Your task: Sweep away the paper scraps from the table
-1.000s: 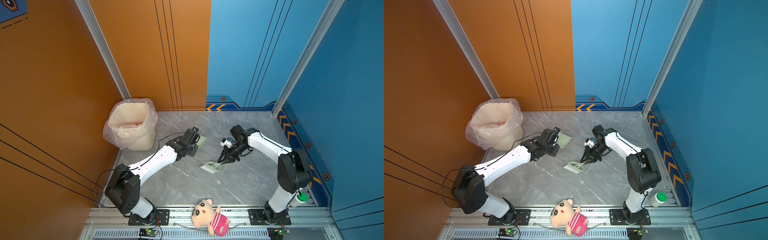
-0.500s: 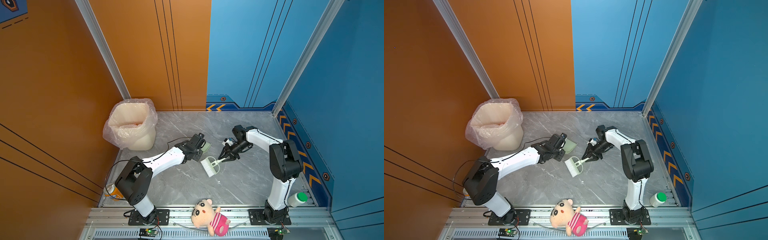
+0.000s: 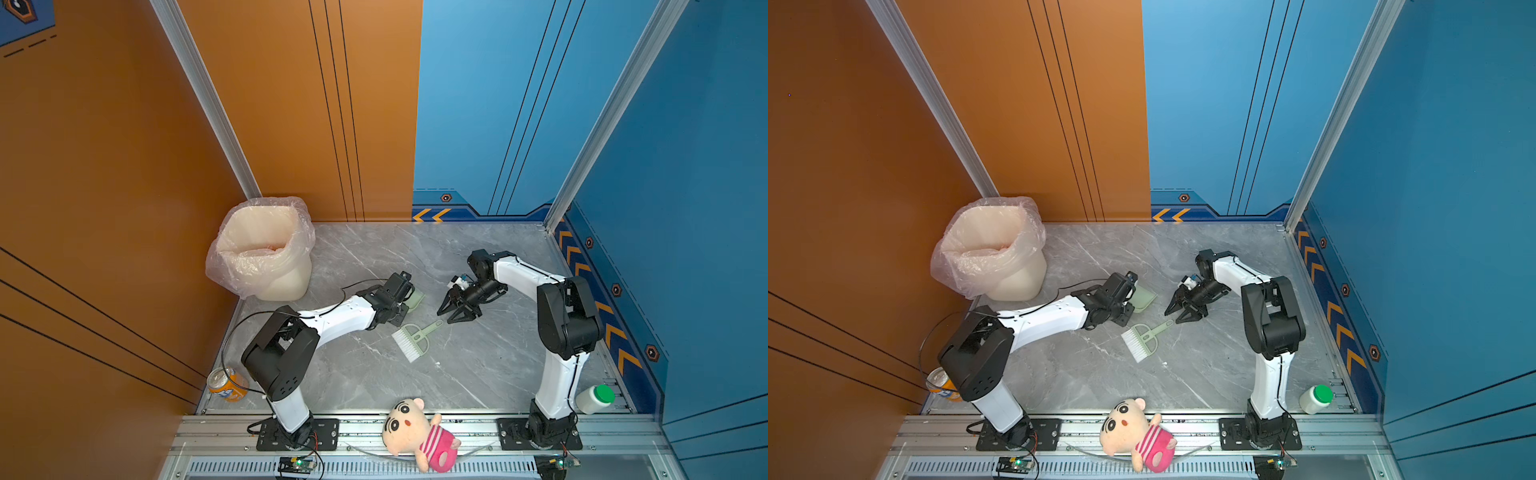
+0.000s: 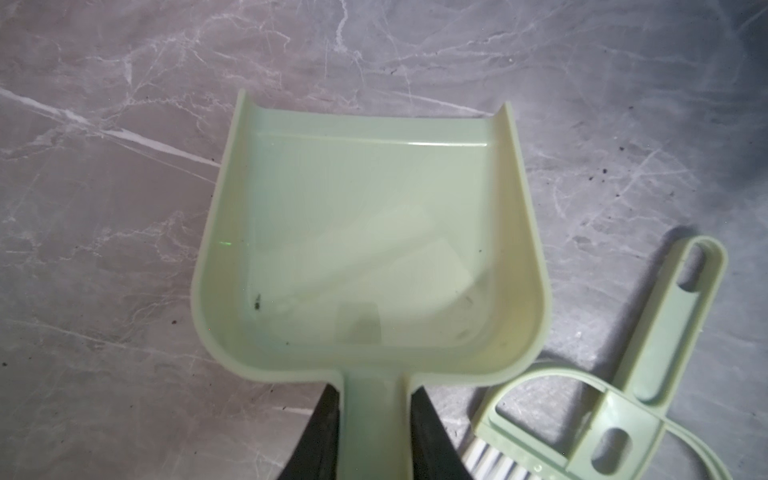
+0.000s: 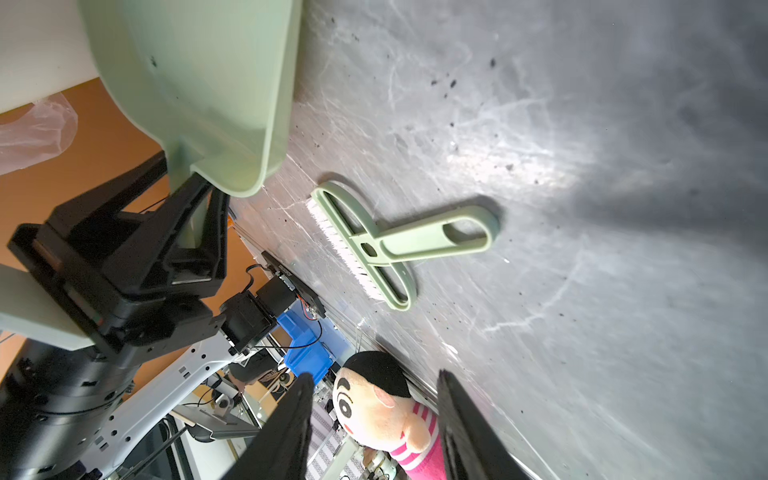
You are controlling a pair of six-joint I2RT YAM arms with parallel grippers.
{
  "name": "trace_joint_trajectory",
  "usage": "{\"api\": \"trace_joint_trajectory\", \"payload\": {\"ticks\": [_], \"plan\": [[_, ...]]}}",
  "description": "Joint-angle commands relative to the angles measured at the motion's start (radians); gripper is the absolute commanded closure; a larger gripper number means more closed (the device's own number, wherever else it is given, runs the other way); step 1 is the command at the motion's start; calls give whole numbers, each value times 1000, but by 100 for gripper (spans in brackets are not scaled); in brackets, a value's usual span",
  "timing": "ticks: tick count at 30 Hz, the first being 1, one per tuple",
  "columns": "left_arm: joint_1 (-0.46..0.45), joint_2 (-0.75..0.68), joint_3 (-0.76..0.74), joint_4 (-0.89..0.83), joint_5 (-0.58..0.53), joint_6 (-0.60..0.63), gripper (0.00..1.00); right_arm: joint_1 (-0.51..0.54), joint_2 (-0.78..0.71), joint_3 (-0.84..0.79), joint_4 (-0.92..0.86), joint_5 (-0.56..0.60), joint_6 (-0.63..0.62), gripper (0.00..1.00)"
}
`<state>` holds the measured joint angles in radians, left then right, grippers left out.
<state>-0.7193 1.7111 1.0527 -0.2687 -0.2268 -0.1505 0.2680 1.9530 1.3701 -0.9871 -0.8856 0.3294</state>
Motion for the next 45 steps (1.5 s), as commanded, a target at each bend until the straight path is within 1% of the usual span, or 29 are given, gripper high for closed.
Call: {"api": "trace_joint_trajectory", "payload": {"ticks": [1,5,9,10,12,13,15,19,23,26,30,34,37,39,42,45], "plan": [[-10,16,-16,25,17,-12,74,-5,-2,19,-19,36,-1,49],[-14,22,-16,25,15,-16,73,-3,-17,24,-19,92,2,48],[-24,15,-16,29,-4,-21,67,-2,-55,26,3,183,8,48],[-27,13,-16,29,-10,-23,65,-2,-67,26,10,209,7,48],[-32,5,-16,32,-19,-24,56,-1,-91,20,24,265,8,48],[-35,3,-16,33,-25,-26,54,-1,-100,16,32,282,7,48],[-38,-8,-46,35,-30,-30,53,-1,-128,-1,56,315,12,48],[-47,-50,-50,25,-54,-33,52,5,-187,-37,114,366,-1,48],[-51,-158,-72,17,-99,-34,49,12,-288,-80,189,448,-39,47],[-46,-257,-95,12,-124,-26,46,3,-375,-118,250,544,-61,46],[-33,-395,-124,-10,-152,-7,45,-52,-471,-156,306,648,-93,45],[-9,-532,-160,-40,-179,-4,42,-148,-534,-196,360,673,-114,45],[14,-632,-204,-44,-196,-2,38,-213,-592,-263,452,703,-153,44],[33,-696,-244,-37,-216,-3,36,-250,-635,-328,546,729,-183,44],[71,-768,-288,-41,-218,-6,33,-316,-683,-422,706,702,-168,44],[110,-814,-318,-44,-211,-3,30,-337,-703,-523,873,721,-196,43]]}}
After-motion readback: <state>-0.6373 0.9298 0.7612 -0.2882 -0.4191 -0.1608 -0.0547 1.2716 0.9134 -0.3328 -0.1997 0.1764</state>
